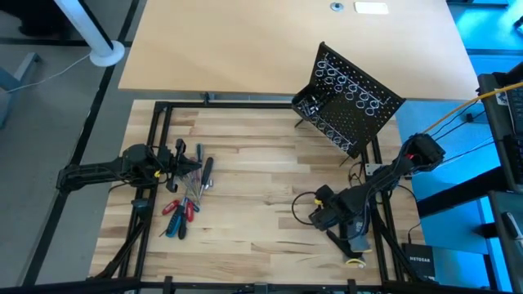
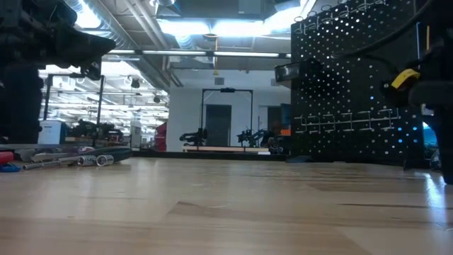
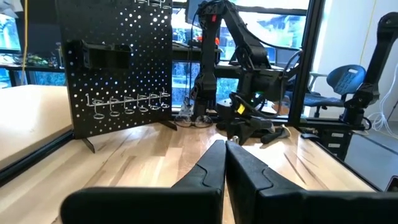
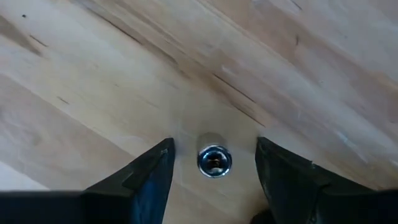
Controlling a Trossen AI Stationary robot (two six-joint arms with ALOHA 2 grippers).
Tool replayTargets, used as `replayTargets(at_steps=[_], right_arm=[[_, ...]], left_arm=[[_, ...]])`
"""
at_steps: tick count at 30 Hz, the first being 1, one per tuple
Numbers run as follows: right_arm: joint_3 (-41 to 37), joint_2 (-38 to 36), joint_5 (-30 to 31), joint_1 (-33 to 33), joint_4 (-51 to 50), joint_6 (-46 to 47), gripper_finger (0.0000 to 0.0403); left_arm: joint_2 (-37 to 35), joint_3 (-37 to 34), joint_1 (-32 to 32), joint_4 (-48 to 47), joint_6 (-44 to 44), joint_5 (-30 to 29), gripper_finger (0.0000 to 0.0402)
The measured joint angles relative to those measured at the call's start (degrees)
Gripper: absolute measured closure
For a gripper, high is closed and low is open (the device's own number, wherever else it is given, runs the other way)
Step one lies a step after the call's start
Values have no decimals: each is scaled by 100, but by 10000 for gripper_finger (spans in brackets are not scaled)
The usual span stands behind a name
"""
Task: Hang tools onto peg board
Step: Put the socket into the black pegboard bin
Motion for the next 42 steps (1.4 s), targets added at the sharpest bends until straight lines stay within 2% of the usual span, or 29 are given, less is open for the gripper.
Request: replayTargets(at_steps=[5,15,19,25,30,34,42], right_arm=[[7,75,17,0,79,-84,189],[11,85,81,0,203,-255,307],[11,87,122,2,190,-356,338],[7,92,144,2,187,-409,327],[168,123,386,1,-8,-726,326],[553,118,746,-7,-156,-1071,335],[1374,115,1291,-100,-953,-1614,325]], left_arm=[[-1,-1,0,0,-34,0,400],[-1,0,0,0,-33,0,400],[-2,0,0,-1,-35,0,400],[-1,0,0,-3,-33,0,400],[-1,0,0,-3,-34,0,400],[-2,0,0,-3,-33,0,400],[0,0,0,-3,-31,0,400]])
